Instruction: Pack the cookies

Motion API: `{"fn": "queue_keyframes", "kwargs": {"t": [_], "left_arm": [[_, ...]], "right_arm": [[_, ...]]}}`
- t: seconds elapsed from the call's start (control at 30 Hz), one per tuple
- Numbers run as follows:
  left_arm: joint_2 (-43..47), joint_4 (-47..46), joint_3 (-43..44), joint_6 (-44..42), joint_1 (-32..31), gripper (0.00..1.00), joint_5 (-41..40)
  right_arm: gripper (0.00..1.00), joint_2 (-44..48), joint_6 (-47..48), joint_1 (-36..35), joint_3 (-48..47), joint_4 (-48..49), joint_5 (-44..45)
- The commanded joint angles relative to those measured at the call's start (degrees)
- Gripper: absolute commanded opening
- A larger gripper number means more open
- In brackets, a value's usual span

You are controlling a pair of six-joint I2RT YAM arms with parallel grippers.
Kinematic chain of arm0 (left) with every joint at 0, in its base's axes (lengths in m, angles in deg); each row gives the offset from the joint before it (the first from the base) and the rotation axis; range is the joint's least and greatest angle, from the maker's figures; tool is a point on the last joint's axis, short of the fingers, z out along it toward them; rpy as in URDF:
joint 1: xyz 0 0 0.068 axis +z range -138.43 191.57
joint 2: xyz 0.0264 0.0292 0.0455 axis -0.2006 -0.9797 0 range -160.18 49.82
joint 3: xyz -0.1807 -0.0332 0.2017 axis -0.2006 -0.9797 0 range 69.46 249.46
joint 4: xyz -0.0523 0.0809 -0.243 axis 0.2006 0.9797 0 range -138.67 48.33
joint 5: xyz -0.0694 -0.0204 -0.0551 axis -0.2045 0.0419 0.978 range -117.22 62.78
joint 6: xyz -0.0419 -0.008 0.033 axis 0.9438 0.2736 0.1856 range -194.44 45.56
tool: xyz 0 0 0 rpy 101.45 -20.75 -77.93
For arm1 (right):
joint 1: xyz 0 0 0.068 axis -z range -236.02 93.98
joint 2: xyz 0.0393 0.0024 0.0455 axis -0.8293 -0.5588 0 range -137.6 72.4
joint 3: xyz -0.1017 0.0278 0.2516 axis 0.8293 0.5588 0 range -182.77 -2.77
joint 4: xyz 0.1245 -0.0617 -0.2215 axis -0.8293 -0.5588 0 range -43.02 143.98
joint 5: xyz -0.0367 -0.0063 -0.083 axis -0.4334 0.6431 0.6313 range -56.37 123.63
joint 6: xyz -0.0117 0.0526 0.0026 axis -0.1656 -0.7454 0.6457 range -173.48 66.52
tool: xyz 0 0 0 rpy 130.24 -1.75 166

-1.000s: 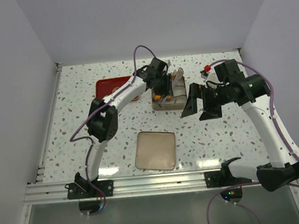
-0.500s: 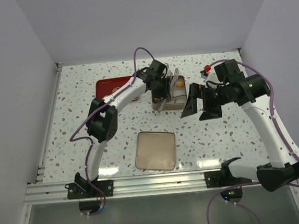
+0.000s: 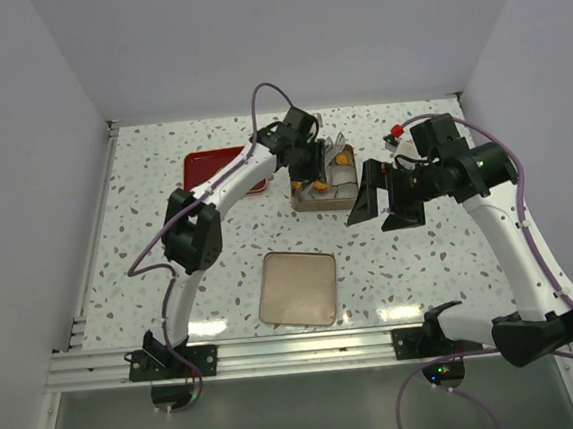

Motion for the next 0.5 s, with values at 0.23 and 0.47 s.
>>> {"fn": "queue_keyframes", "kwargs": {"t": [0.23, 0.47], "left_arm": [[16.5, 5.1, -2.3, -3.6, 7.0, 0.44, -4.0], [26.2, 10.8, -13.4, -8.0, 12.1, 0.44, -12.2]], "right_arm": [[0.99, 0.1, 1.0, -0.2, -1.7, -1.1, 0.9], [0.99, 0.5, 0.9, -0.2, -1.7, -0.6, 1.0]]}}
